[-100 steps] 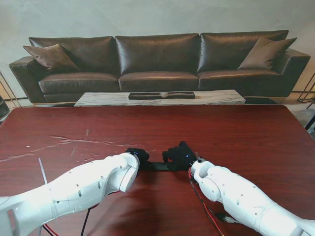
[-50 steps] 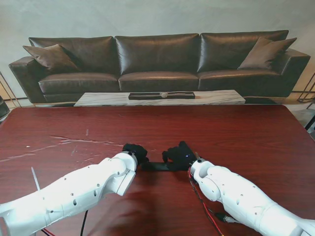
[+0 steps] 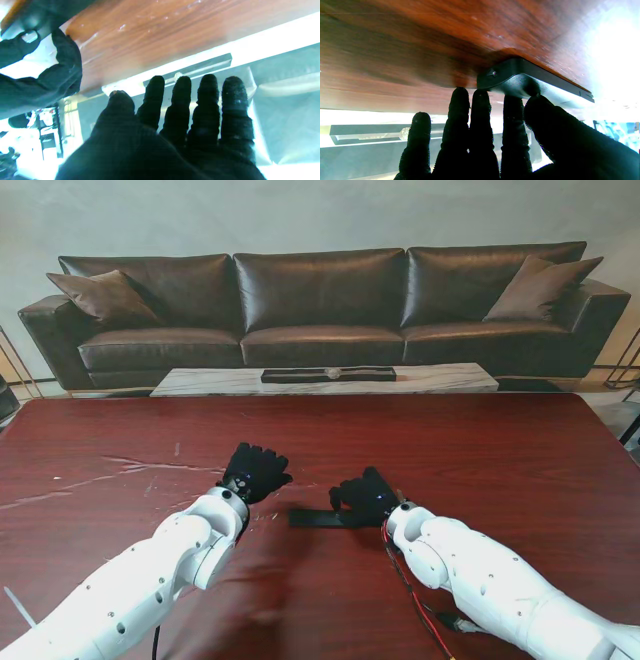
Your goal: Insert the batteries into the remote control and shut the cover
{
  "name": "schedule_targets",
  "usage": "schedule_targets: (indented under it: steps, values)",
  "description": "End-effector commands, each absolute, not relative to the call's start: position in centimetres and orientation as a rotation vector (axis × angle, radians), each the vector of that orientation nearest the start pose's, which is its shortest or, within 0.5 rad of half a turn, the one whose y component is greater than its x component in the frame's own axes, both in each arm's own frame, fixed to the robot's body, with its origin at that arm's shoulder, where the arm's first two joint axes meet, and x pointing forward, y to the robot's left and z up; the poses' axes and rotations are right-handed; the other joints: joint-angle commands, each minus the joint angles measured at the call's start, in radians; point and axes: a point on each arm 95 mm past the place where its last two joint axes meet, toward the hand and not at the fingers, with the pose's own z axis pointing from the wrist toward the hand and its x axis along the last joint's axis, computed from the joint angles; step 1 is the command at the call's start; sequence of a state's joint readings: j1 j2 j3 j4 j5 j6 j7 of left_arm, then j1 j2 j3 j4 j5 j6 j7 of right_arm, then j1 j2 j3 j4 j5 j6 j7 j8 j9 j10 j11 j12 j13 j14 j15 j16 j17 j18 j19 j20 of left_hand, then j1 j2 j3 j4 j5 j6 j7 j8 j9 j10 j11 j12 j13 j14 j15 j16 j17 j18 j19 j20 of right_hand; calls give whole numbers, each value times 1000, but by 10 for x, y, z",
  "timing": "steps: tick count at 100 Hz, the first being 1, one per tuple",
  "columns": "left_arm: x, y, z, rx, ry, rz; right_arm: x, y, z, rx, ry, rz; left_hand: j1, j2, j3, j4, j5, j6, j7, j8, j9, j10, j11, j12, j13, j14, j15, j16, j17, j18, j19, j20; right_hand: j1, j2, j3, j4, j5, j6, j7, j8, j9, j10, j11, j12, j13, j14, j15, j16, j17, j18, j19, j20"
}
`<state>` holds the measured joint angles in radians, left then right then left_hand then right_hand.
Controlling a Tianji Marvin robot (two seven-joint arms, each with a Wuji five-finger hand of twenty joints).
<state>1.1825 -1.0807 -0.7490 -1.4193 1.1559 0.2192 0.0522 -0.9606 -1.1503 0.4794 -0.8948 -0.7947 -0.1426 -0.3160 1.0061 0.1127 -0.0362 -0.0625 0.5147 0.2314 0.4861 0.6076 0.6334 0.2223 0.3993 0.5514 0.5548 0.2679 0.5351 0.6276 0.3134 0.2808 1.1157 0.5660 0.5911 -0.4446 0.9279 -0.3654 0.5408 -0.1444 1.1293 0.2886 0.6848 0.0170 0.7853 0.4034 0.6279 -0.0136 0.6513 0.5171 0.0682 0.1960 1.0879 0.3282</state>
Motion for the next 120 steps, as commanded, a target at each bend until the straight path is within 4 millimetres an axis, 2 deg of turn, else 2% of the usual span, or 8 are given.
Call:
schedule_targets:
  steps: [1, 14, 27, 39, 49, 67, 88, 120]
  values:
    - [450, -71, -322, -809, 1652, -1257, 467, 46, -429, 985, 1917, 1414, 40, 19, -5, 20, -29, 27, -76, -25, -63, 43, -44, -32, -55, 4, -60, -32, -46, 15, -86, -10, 49, -140, -14, 1, 19, -45, 35, 16, 5, -2, 1, -6, 40, -4, -20, -20, 0, 13, 10, 10]
    - [444, -59, -326, -799, 1680, -1305, 467, 46, -429, 983, 1919, 1412, 25, 38, -4, 26, -103, 40, -232, -98, -212, 45, -152, -98, -217, -23, -207, -118, -193, -35, -302, -88, 47, -137, -17, 2, 17, -44, 33, 15, 3, -2, 0, -6, 39, -4, -21, -21, 0, 12, 10, 10]
    - [439, -49, -330, -784, 1726, -1304, 467, 47, -429, 979, 1921, 1411, 5, 45, -6, 27, -171, 38, -340, -126, -317, 6, -235, -144, -330, -70, -318, -203, -288, -99, -467, -166, 46, -136, -18, 2, 16, -42, 31, 13, 3, -2, 0, -6, 37, -2, -22, -21, 0, 12, 10, 10]
    - [435, -42, -336, -786, 1764, -1272, 467, 47, -429, 976, 1923, 1411, -34, 54, -6, 29, -232, 37, -407, -149, -407, -23, -303, -183, -433, -113, -405, -277, -360, -150, -618, -239, 45, -135, -20, 2, 14, -40, 28, 12, 2, -2, -1, -7, 36, -3, -23, -22, 0, 12, 10, 10]
    - [433, -36, -340, -777, 1781, -1250, 467, 47, -429, 973, 1925, 1410, -64, 64, -7, 29, -283, 42, -433, -162, -474, -36, -339, -202, -490, -138, -443, -305, -369, -164, -732, -280, 45, -134, -20, 2, 14, -38, 27, 11, 2, -1, -1, -7, 36, -1, -24, -22, 0, 12, 10, 10]
    - [431, -28, -346, -761, 1799, -1220, 467, 48, -430, 970, 1926, 1412, -117, 77, -9, 30, -334, 54, -448, -168, -527, -31, -366, -217, -526, -153, -501, -341, -374, -162, -846, -273, 41, -132, -22, 2, 12, -36, 25, 8, 0, -1, -2, -7, 35, -2, -24, -22, 0, 12, 10, 10]
    - [431, -23, -353, -796, 1805, -1201, 467, 49, -430, 965, 1928, 1415, -152, 88, -8, 32, -365, 72, -459, -168, -534, -12, -386, -238, -530, -140, -522, -356, -376, -154, -896, -264, 36, -131, -24, 1, 10, -34, 21, 5, -3, 0, -4, -8, 31, -1, -26, -23, -2, 13, 9, 9]
    - [432, -19, -356, -816, 1803, -1197, 467, 49, -426, 945, 1916, 1438, -161, 90, -8, 32, -364, 78, -458, -166, -533, -7, -385, -248, -530, -133, -522, -365, -375, -144, -915, -251, 5, -114, -18, 9, -7, -3, -20, -4, -37, 12, -12, -9, 3, 3, -37, -28, -8, 16, 4, 7]
